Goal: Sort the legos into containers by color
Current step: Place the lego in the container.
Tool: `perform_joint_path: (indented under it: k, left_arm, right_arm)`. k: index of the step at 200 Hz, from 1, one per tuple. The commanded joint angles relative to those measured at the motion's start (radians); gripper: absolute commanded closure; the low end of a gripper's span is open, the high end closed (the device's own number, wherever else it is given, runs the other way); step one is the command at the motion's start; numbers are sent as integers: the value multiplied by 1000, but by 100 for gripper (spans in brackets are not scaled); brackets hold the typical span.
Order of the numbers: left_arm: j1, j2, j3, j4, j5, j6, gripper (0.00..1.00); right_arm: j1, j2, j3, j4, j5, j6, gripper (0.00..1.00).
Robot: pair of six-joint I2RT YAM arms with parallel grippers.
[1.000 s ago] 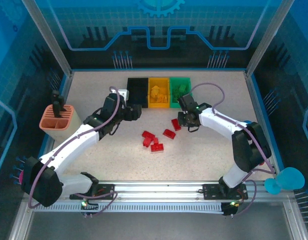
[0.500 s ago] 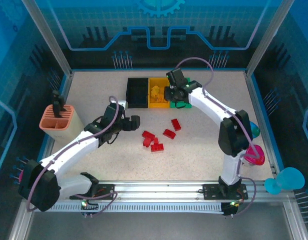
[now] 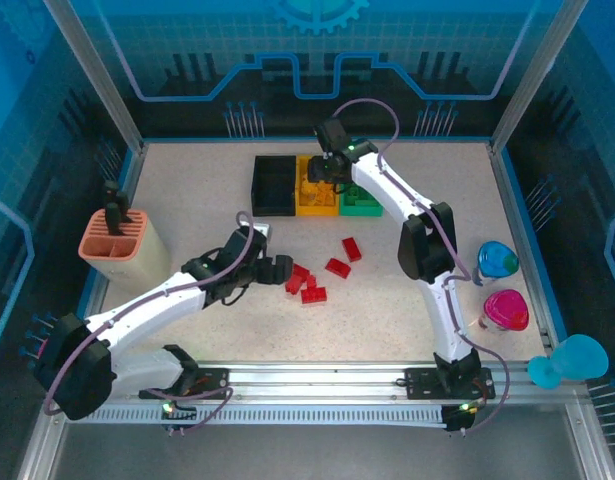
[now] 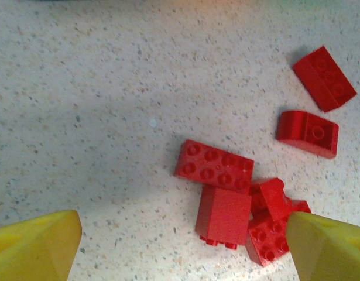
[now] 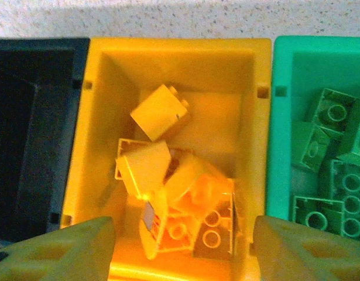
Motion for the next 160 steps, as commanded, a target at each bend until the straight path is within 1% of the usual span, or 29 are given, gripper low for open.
perform_joint_path:
  k: [1,47,69,85,114,160]
  left_arm:
    - [-30,10,-20,-18,-11,-29,9]
    - [-78,79,-31,-5,19,-48,12]
    - [-97,114,-23,-9,35,-55,13]
    - [-110,124,-27,-4,24,-59,13]
    - [-113,134,-53,32,7,-62,15]
    - [-112,209,-44,63,15,-67,20]
  right_arm:
    - [3,-62,-57,-7,20,4,34]
    - [8,-266,-337,130,8,17,34]
    - [11,-348,-449,178,-3,29,34]
    - [12,-400,-511,193,-17,34,35]
    - [19,-513,-649,231,-31,27,36]
    - [23,-709,-889,295,-61,28,37]
